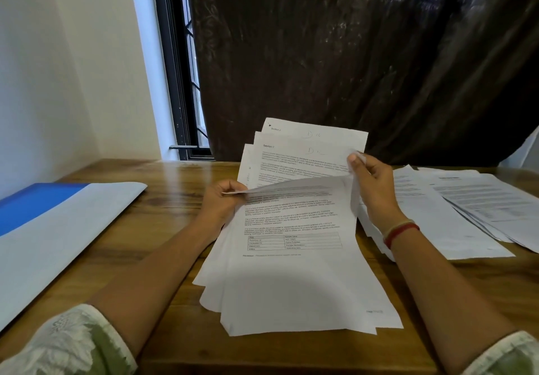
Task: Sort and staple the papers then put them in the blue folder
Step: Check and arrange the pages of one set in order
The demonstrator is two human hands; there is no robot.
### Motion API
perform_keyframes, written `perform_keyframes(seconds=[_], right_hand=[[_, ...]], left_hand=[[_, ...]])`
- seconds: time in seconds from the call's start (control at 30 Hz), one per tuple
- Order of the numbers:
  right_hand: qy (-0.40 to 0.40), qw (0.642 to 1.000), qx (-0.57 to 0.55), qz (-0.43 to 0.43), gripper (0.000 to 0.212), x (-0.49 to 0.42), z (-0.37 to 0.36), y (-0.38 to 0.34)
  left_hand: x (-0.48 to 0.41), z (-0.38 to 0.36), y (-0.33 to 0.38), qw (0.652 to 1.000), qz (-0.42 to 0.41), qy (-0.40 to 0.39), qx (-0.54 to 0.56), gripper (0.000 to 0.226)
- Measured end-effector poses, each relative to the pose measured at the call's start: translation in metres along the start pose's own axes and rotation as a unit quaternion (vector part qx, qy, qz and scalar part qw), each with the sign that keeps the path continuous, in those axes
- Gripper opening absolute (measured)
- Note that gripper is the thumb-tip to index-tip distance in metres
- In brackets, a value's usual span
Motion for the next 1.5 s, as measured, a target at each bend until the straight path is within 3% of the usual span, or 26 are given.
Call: perform_keyframes(seconds=[0.13, 0.2, 0.33, 0.4, 0.53, 0.6, 0.77, 1.0, 1.1, 1.23, 1.3, 1.43, 1.5], right_hand=[[-0.022, 0.999, -0.043, 0.005, 0.032, 0.003, -0.005, -0.004], [-0.037, 0.997, -0.064, -0.009, 0.030, 0.003, -0.005, -0.005], [-0.173, 0.976, -0.113, -0.072, 0.028, 0.004, -0.018, -0.004], [-0.195, 0.972, -0.104, -0.074, 0.020, 0.004, -0.020, -0.002], [-0.254, 0.961, -0.082, -0.073, 0.054, 0.008, -0.029, -0.002], [-0.277, 0.954, -0.078, -0.086, 0.060, 0.009, -0.031, 0.000], [-0.296, 0.943, -0.109, -0.101, 0.040, 0.012, -0.031, 0.001], [-0.327, 0.934, -0.110, -0.090, 0.038, 0.025, -0.042, -0.011], [-0.287, 0.947, -0.116, -0.087, 0.040, 0.020, -0.040, -0.008], [-0.149, 0.976, -0.105, -0.117, 0.042, 0.004, -0.026, 0.003], [-0.096, 0.985, -0.087, -0.111, 0.041, 0.000, -0.021, 0.005], [-0.053, 0.996, 0.022, -0.071, 0.017, -0.006, -0.010, 0.011], [-0.056, 0.996, 0.063, -0.032, 0.038, -0.008, -0.005, 0.012]], left_hand=[[-0.003, 0.002, -0.005, 1.000, 0.016, 0.002, 0.021, 0.013], [-0.003, 0.003, -0.007, 0.999, 0.018, 0.005, 0.030, 0.021], [-0.004, 0.006, -0.010, 0.999, 0.023, 0.022, 0.044, 0.036], [-0.004, 0.006, -0.009, 0.999, 0.020, 0.018, 0.036, 0.039], [-0.004, 0.004, -0.007, 0.999, 0.004, -0.012, 0.045, 0.045], [-0.004, 0.004, -0.008, 0.999, 0.011, -0.030, 0.034, 0.039], [-0.005, 0.006, -0.011, 0.998, 0.021, -0.043, 0.047, 0.034], [-0.005, 0.003, -0.011, 0.996, 0.030, -0.076, 0.030, 0.048], [-0.004, 0.003, -0.013, 0.995, 0.035, -0.089, 0.028, 0.040], [-0.004, 0.003, -0.013, 0.996, 0.034, -0.071, 0.045, 0.023], [-0.006, 0.003, -0.013, 0.996, 0.032, -0.061, 0.060, 0.028], [-0.008, 0.002, -0.014, 0.995, 0.036, -0.057, 0.075, 0.039], [-0.009, 0.003, -0.014, 0.995, 0.036, -0.047, 0.078, 0.039]])
Point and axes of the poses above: each hand's wrist, its own x-axis away from the middle knuckle, its own z-axis out of the back of the hand, y = z × x, the point moved 7 cm from there along -x, towards the middle knuckle, and after that the axes turned 2 degrees about -z, right-handed, at the moved point
